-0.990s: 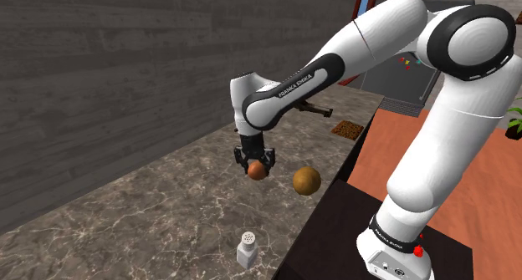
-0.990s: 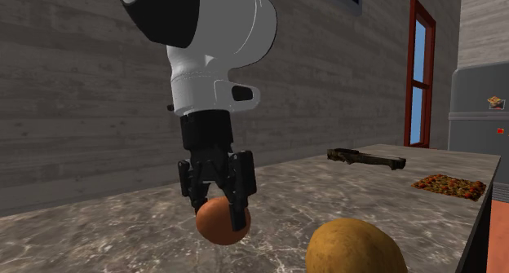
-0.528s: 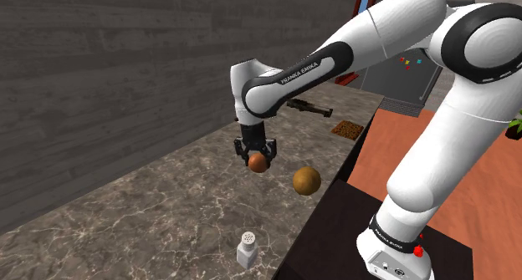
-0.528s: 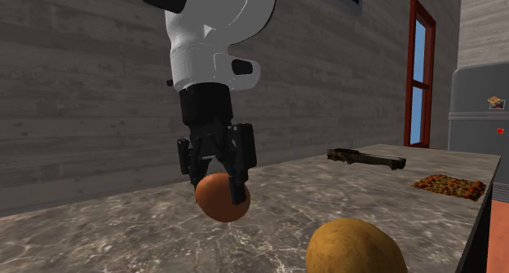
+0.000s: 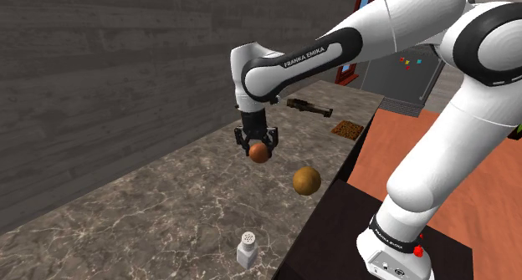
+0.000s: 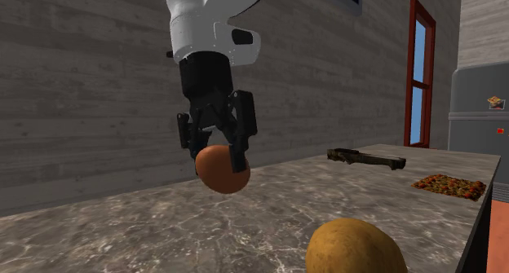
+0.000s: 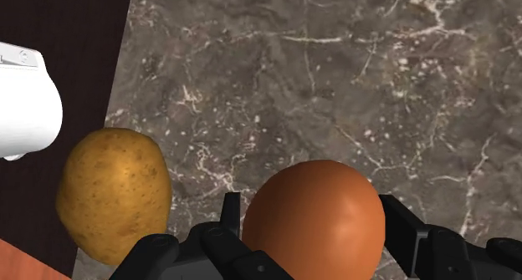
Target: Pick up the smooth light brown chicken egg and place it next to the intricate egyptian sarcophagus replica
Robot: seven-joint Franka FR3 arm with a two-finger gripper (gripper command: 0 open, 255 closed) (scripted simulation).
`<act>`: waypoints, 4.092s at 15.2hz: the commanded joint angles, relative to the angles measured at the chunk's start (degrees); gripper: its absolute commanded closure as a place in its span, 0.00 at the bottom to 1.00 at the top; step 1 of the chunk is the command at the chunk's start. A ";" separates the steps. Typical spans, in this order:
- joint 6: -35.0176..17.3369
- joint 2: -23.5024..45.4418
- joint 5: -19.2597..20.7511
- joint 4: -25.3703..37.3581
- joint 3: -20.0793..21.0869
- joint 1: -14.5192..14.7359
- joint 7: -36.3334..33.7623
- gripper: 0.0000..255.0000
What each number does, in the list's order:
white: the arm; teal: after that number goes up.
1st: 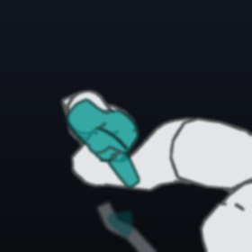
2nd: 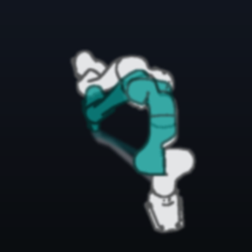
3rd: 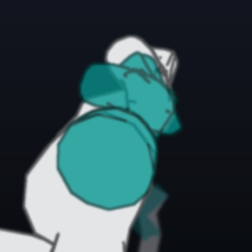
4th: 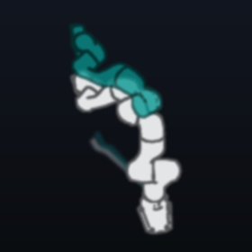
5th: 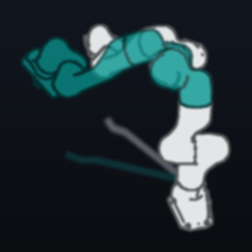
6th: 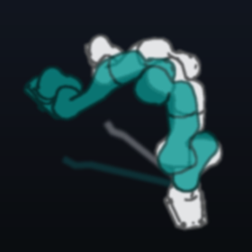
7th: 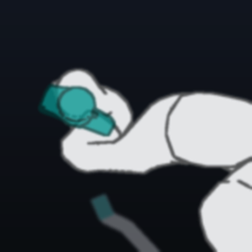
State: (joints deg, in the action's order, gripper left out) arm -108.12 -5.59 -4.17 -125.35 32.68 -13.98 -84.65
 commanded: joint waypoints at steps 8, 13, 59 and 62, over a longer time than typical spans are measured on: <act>5.54 -2.08 -0.41 3.65 -1.27 -0.73 1.97 1.00; 5.57 -0.70 2.20 4.75 -4.97 -4.04 7.92 1.00; 17.37 49.95 19.08 68.66 -22.71 -19.67 40.93 1.00; 15.11 49.96 19.14 66.35 -22.70 -19.89 40.54 1.00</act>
State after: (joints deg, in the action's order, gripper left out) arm -92.30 44.35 14.95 -58.33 9.97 -33.87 -43.93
